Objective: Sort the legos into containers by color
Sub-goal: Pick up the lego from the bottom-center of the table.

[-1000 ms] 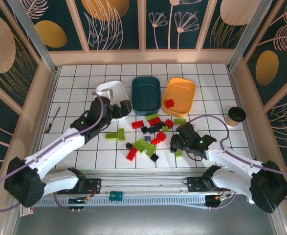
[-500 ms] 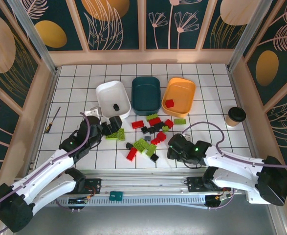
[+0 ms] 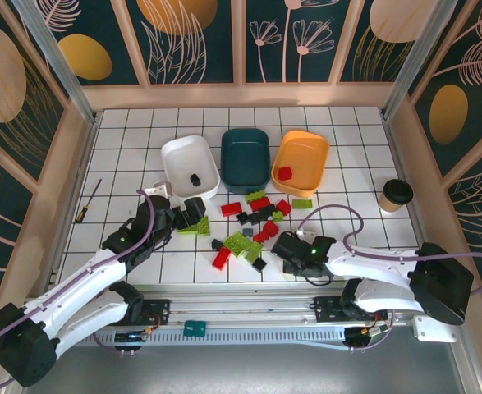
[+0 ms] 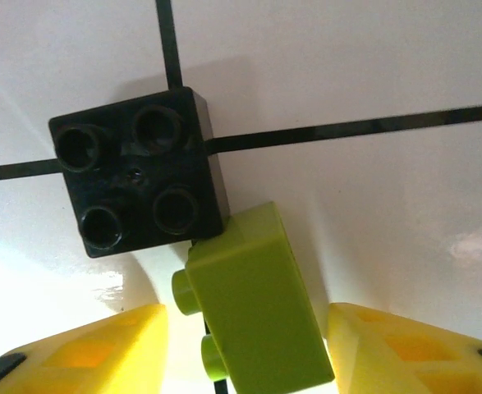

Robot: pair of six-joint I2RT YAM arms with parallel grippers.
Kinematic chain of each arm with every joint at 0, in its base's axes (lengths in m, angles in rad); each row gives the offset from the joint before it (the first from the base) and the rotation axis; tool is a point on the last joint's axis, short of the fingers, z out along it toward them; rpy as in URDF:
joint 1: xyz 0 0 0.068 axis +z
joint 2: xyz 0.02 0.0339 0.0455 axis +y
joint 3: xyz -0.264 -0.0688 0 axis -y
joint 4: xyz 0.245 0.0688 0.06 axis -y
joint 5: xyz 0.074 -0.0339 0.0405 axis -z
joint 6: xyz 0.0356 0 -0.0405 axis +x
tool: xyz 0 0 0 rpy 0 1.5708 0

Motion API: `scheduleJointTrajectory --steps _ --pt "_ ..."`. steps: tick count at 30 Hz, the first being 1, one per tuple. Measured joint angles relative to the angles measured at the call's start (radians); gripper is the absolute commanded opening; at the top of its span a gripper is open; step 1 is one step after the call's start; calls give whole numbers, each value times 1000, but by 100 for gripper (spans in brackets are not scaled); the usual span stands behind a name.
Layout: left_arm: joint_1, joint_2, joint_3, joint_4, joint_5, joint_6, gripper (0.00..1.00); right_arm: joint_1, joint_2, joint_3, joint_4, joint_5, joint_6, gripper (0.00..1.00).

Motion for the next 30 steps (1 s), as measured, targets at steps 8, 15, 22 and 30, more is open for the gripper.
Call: scheduleJointTrajectory --steps 8,15,22,30 --pt "0 -1 0 0 0 0 98 -2 54 26 21 18 -53 39" --pt "0 -1 -12 -1 8 0 99 -18 45 20 41 34 -59 44" --pt "0 -3 -13 0 11 -2 98 -41 46 16 73 53 -79 31" --pt "0 -16 -13 -1 34 -3 98 -45 -34 23 63 75 -101 13"
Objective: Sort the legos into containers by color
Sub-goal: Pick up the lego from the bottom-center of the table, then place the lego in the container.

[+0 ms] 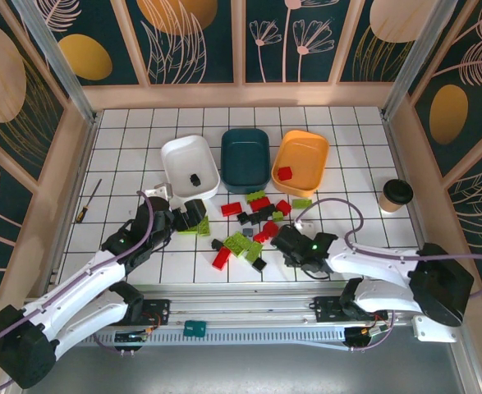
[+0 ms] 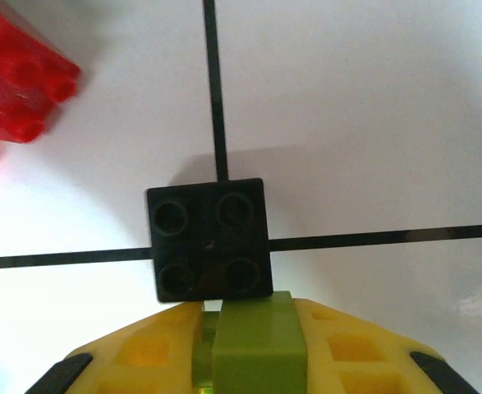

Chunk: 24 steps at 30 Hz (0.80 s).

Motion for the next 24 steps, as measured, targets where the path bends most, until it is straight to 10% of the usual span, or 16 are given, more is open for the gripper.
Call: scheduleJointTrajectory --steps 9,24 --pt "0 -60 0 -18 -24 3 99 -47 -20 269 82 -11 -160 13" --pt "0 -78 -20 -62 -75 3 99 -396 821 969 365 -140 -423 25"
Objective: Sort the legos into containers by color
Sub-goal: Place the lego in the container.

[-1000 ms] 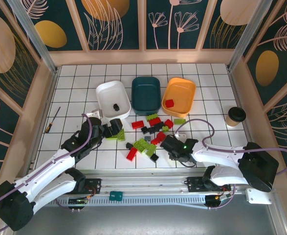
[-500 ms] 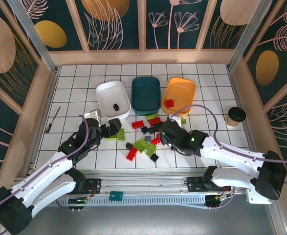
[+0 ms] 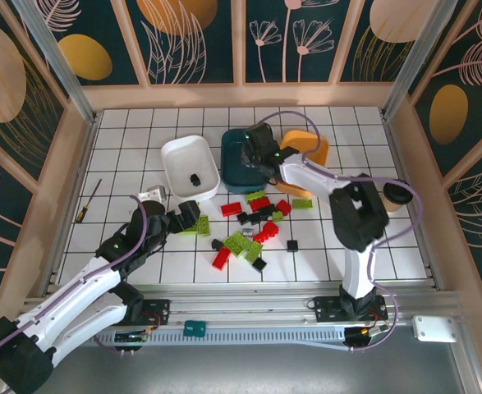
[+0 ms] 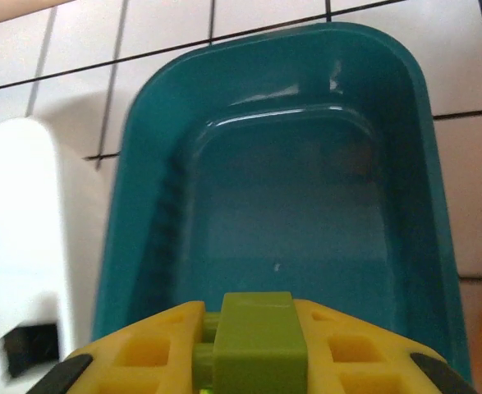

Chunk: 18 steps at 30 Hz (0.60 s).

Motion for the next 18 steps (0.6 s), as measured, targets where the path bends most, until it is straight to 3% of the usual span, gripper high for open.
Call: scheduleJointTrajectory --steps 3,5,12,18 --pt "0 7 -10 -1 1 0 98 -20 98 73 -19 -1 -12 47" --pt "0 12 -10 0 4 0 99 -26 130 100 -35 -2 -15 56" --pt "0 21 -19 7 14 0 99 -17 84 66 -40 4 -10 64" --pt "0 23 -51 11 22 0 98 58 -212 -256 2 36 -1 64"
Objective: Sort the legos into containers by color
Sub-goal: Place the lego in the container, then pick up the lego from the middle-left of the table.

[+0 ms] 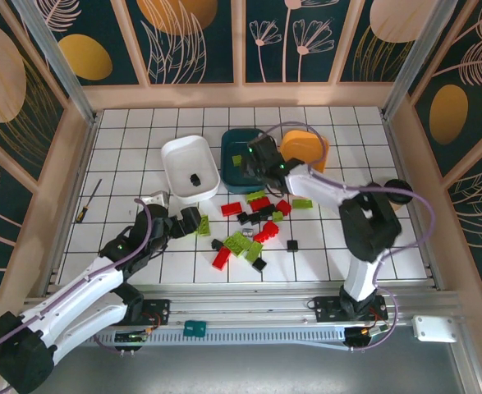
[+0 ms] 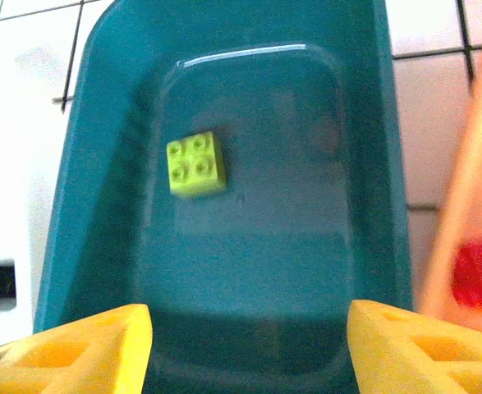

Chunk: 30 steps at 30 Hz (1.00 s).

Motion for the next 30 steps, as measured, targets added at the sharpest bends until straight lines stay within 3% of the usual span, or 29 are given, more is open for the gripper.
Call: scheduleJointTrajectory --steps 5,15,24,30 --pt "0 41 -33 10 -12 1 90 84 -200 -236 13 27 30 64" --pt "0 293 -23 116 -8 50 69 103 -332 -446 12 53 122 64" --pt "-2 468 79 180 -70 117 75 103 -391 -515 34 53 162 64" --pt "-2 551 107 254 -44 159 78 103 -398 -526 34 55 166 64"
